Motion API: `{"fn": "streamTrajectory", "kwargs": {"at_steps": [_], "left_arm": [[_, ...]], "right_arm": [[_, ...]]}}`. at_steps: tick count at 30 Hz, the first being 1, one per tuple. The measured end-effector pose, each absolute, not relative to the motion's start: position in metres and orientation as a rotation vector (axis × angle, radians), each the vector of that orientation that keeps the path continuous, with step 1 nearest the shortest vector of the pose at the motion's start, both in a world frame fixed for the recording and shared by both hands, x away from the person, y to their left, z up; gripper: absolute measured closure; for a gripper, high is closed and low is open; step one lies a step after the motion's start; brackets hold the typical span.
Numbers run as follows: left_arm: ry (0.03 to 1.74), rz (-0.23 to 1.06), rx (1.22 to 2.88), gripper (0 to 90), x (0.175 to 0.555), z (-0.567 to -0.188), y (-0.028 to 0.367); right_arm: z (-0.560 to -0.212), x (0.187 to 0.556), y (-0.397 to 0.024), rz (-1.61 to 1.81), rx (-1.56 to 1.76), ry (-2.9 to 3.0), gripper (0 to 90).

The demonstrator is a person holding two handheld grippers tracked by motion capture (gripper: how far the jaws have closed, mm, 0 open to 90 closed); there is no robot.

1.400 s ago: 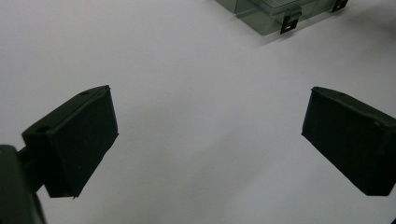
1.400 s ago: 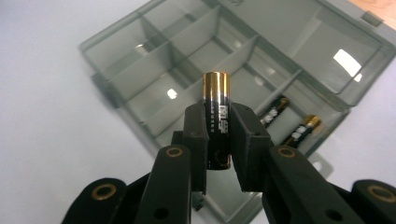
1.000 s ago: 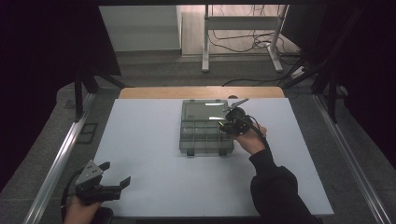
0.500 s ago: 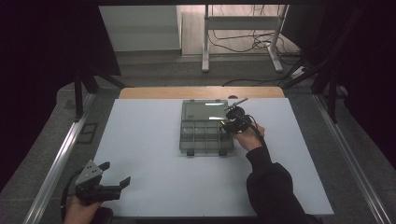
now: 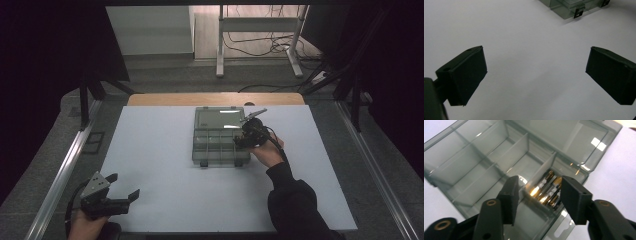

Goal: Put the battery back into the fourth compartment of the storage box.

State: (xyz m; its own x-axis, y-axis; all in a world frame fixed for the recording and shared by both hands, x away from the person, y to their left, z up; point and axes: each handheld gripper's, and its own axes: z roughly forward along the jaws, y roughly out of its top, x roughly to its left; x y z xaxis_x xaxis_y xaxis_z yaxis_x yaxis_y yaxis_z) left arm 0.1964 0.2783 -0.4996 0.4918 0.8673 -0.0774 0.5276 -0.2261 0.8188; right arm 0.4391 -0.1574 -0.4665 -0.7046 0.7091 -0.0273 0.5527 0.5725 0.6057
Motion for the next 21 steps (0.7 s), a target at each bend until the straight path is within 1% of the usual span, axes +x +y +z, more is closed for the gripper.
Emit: {"fn": "streamTrajectory", "kwargs": {"at_steps": [8, 16, 21], "left_arm": [[1.156, 0.508, 1.893, 3.8, 0.196, -0.500, 0.279], [1.156, 0.506, 1.889, 3.8, 0.196, -0.500, 0.279], [1.157, 0.506, 1.889, 3.8, 0.196, -0.500, 0.279]], "right_arm": [[-0.464, 0.430, -0.159, 0.880, 1.010, 2.561, 39.1], [-0.455, 0.412, -0.157, 0.929, 0.916, 2.583, 31.2], [-0.453, 0.405, -0.159, 0.945, 0.890, 2.586, 28.2]]}}
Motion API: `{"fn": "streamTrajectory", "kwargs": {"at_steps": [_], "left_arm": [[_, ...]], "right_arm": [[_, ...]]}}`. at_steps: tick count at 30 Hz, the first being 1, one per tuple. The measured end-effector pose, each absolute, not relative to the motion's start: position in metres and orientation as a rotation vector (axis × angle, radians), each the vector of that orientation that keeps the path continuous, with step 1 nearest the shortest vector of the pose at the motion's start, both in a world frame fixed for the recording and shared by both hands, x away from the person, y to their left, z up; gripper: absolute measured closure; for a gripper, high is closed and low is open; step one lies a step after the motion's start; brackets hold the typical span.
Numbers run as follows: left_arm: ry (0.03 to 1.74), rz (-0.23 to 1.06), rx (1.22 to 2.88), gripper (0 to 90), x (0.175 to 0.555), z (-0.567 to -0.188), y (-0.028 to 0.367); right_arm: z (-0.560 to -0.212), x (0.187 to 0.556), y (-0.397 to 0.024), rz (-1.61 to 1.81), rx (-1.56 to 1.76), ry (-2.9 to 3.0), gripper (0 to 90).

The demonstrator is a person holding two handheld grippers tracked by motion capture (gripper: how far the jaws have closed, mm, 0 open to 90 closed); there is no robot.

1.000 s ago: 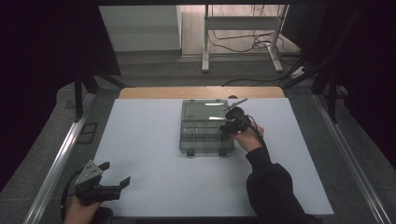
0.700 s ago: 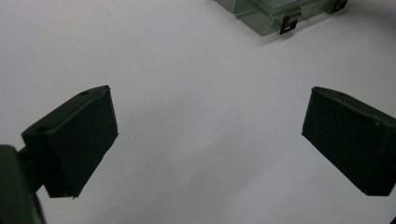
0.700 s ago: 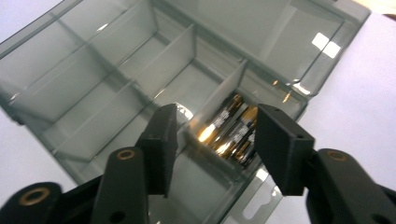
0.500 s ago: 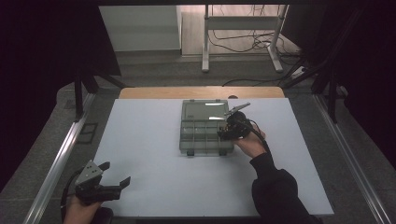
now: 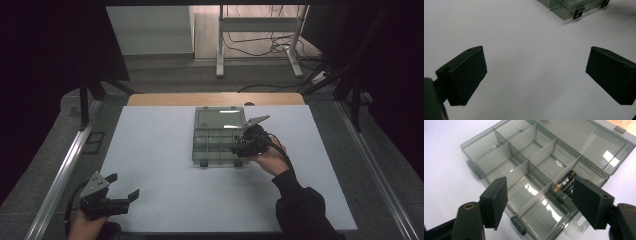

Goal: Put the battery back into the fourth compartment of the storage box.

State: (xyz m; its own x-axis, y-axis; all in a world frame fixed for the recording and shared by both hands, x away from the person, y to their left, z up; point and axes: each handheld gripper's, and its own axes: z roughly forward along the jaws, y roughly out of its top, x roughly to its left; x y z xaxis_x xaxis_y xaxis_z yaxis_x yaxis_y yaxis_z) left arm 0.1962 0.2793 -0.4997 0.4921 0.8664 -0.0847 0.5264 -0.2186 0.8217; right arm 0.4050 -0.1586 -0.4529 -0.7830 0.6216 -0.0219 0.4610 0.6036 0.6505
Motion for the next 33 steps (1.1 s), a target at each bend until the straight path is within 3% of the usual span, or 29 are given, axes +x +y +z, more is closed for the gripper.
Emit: {"fn": "streamTrajectory", "kwargs": {"at_steps": [14, 33], "left_arm": [[1.158, 0.503, 1.888, 3.8, 0.196, -0.500, 0.279], [1.160, 0.496, 1.881, 3.8, 0.197, -0.500, 0.280]], "right_arm": [[-0.446, 0.380, -0.167, 0.993, 0.849, 2.600, 20.1], [-0.449, 0.352, -0.184, 0.974, 0.815, 2.566, 1.8]]}}
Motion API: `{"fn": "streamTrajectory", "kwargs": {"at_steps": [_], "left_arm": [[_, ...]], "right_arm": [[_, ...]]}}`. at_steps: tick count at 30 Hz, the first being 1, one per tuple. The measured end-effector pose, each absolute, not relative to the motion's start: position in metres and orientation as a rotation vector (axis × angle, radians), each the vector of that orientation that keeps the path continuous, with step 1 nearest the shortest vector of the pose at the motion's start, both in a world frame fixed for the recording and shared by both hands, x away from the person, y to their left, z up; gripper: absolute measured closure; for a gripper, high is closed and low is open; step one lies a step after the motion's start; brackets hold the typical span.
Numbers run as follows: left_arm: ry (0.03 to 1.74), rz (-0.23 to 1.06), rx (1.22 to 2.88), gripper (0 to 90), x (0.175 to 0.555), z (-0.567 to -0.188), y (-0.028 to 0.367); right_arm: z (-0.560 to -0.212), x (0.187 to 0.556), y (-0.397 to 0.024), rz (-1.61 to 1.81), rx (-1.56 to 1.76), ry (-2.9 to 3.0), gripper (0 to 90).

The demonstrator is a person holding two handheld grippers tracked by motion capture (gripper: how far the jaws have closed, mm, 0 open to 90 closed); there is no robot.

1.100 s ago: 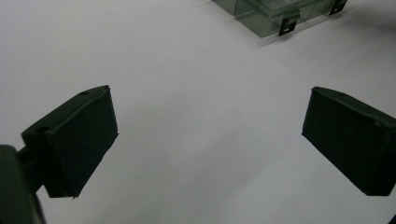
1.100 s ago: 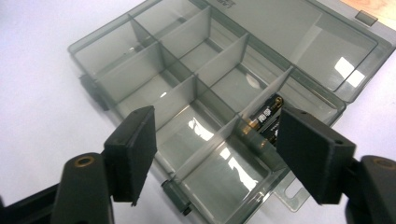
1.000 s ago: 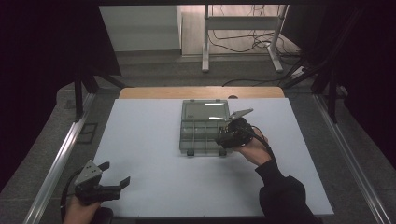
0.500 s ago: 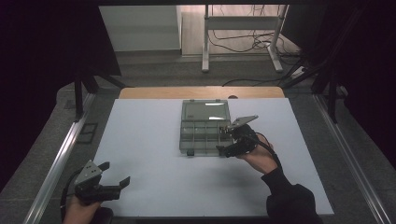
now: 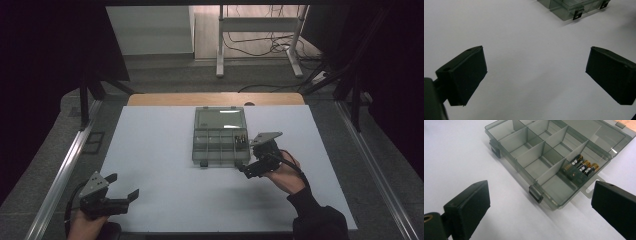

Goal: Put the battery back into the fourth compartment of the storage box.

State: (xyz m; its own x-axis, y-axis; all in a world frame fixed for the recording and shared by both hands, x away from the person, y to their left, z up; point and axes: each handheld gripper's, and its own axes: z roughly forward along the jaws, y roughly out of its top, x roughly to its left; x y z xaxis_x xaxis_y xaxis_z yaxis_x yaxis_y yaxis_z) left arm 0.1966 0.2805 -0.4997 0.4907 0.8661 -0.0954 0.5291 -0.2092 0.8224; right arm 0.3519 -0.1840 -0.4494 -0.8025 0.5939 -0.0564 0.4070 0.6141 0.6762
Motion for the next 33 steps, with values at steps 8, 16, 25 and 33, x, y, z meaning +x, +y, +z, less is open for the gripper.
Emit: {"fn": "streamTrajectory", "kwargs": {"at_steps": [8, 16, 25, 33], "left_arm": [[1.160, 0.497, 1.882, 3.8, 0.197, -0.500, 0.280], [1.160, 0.497, 1.885, 3.8, 0.197, -0.500, 0.280], [1.160, 0.498, 1.885, 3.8, 0.197, -0.500, 0.280], [1.160, 0.498, 1.884, 3.8, 0.197, -0.500, 0.280]], "right_arm": [[-0.449, 0.340, -0.197, 0.984, 0.821, 2.546, 0.7], [-0.450, 0.329, -0.217, 1.005, 0.863, 2.504, 0.6], [-0.452, 0.318, -0.236, 0.998, 0.895, 2.466, 1.0], [-0.456, 0.308, -0.250, 0.970, 0.934, 2.444, 1.1]]}}
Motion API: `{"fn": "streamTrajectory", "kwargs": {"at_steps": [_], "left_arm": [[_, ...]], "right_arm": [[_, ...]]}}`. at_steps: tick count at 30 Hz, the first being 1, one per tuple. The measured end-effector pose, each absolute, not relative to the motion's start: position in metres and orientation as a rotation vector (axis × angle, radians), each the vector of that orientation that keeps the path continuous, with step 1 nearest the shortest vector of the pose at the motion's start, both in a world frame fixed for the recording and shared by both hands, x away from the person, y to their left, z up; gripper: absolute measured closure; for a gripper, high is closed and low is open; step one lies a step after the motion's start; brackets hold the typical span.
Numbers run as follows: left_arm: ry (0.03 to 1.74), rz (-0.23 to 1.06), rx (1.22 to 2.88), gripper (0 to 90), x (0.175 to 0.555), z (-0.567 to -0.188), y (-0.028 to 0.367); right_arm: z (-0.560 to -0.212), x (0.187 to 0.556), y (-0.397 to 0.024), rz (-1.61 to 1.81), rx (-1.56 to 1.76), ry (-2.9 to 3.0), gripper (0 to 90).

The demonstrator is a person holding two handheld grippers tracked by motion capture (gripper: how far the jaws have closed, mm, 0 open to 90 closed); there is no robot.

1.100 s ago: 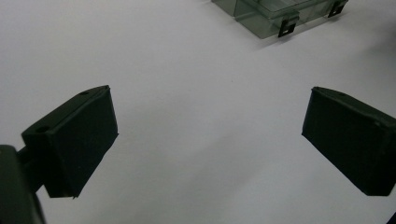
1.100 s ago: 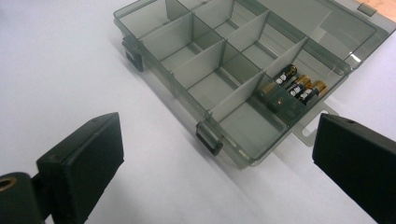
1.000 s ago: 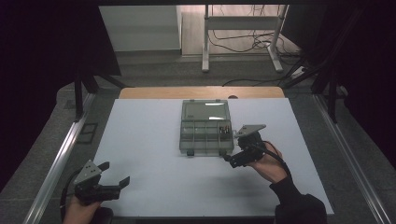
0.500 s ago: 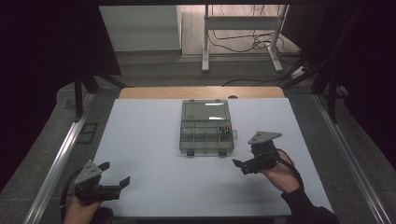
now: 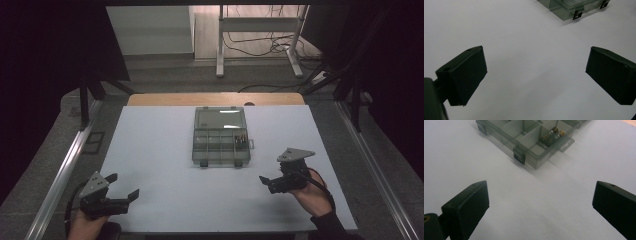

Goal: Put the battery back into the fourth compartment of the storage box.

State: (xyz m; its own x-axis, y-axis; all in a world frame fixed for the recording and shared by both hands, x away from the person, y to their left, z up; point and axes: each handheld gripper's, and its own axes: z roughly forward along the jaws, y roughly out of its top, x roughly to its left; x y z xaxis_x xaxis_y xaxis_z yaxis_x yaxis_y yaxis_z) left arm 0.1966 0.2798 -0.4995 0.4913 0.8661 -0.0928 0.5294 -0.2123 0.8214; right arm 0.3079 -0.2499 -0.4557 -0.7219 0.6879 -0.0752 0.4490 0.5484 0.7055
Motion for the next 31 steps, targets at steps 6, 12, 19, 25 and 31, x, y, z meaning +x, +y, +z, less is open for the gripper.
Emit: {"fn": "streamTrajectory", "kwargs": {"at_steps": [6, 12, 19, 25, 31], "left_arm": [[1.160, 0.498, 1.883, 3.8, 0.197, -0.500, 0.280], [1.160, 0.498, 1.884, 3.8, 0.197, -0.499, 0.280], [1.159, 0.498, 1.884, 3.8, 0.197, -0.499, 0.280], [1.160, 0.498, 1.885, 3.8, 0.197, -0.500, 0.280], [1.160, 0.499, 1.889, 3.8, 0.197, -0.499, 0.279]], "right_arm": [[-0.460, 0.300, -0.262, 0.947, 0.972, 2.446, 1.1], [-0.460, 0.290, -0.274, 0.969, 1.011, 2.408, 0.7], [-0.469, 0.278, -0.290, 1.006, 1.091, 2.345, 0.0], [-0.479, 0.271, -0.303, 1.005, 1.150, 2.318, 0.0], [-0.484, 0.268, -0.307, 0.986, 1.169, 2.321, 0.0]]}}
